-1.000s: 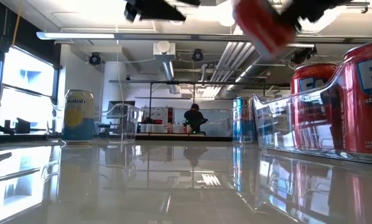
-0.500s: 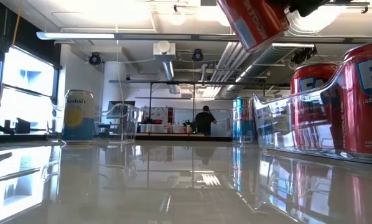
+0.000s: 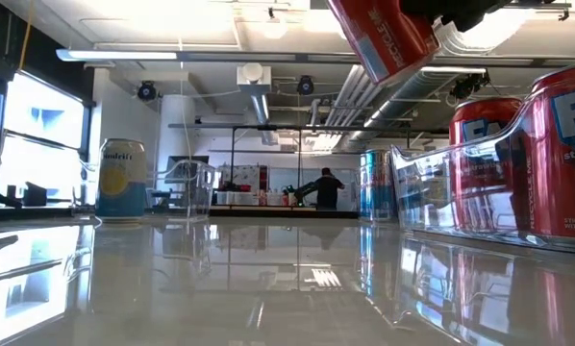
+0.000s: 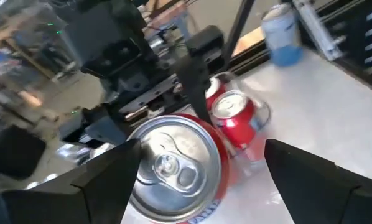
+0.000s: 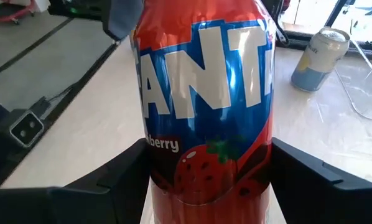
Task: Sort soda cans
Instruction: Remove the top orange soda can from the bottom right transparent bin
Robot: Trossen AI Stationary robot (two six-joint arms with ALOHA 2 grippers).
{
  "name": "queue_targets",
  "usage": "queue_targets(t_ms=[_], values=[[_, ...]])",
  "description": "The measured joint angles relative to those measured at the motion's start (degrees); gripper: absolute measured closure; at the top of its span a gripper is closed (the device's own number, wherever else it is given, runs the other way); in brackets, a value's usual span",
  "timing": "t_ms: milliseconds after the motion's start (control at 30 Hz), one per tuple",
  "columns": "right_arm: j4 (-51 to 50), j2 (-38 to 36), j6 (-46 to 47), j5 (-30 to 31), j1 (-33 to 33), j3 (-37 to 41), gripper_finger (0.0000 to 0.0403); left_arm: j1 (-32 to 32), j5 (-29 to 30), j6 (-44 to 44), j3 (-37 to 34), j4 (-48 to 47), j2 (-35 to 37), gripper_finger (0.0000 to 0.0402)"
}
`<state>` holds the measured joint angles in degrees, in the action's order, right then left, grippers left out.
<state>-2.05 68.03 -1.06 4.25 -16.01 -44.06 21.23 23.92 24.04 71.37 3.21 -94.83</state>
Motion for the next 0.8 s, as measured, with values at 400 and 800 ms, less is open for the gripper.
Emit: queue_targets(t_ms=[400,800], values=[[0.4,0.0,1.1,0.7,0.5,0.0,0.014,0.3,9.6,-3.7,0.0,3.8,-1.8,0.0064],[0.3,-0.1,0.4,-1.6,0.3,-0.1,0.014,2.3,14.3,-2.5,-0.1,10.5,-1.9,0.0064]])
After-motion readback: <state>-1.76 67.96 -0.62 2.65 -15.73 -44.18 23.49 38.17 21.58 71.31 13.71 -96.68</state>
